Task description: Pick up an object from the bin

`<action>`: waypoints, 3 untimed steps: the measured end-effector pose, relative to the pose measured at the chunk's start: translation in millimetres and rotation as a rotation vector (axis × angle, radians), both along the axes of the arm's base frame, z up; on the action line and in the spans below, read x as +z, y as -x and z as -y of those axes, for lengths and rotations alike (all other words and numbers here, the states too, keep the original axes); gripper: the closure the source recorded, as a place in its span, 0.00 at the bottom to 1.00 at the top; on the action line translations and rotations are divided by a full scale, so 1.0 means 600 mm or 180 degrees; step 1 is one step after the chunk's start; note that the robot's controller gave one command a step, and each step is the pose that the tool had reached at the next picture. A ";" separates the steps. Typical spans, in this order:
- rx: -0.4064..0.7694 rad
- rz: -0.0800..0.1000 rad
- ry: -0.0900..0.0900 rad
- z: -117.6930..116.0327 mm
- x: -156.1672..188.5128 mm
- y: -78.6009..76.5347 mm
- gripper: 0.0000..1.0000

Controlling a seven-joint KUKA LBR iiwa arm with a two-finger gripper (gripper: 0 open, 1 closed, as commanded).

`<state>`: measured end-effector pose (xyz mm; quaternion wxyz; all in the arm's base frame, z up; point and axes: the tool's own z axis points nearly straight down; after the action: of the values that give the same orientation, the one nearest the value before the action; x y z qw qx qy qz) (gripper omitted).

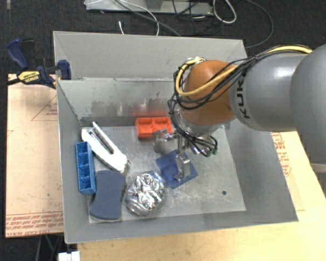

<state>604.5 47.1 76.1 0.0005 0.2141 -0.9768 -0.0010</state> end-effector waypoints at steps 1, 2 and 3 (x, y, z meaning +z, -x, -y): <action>-0.0779 0.0030 -0.0006 0.037 0.099 -0.010 0.00; 0.1088 -0.0009 -0.0011 0.014 0.051 0.029 0.00; 0.0255 0.0014 -0.0012 0.002 0.006 0.034 0.00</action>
Offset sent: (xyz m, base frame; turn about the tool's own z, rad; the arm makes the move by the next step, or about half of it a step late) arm -0.0239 -0.0065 0.0239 -0.4907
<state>584.2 46.2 79.6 -0.0020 0.2530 -0.9675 -0.0023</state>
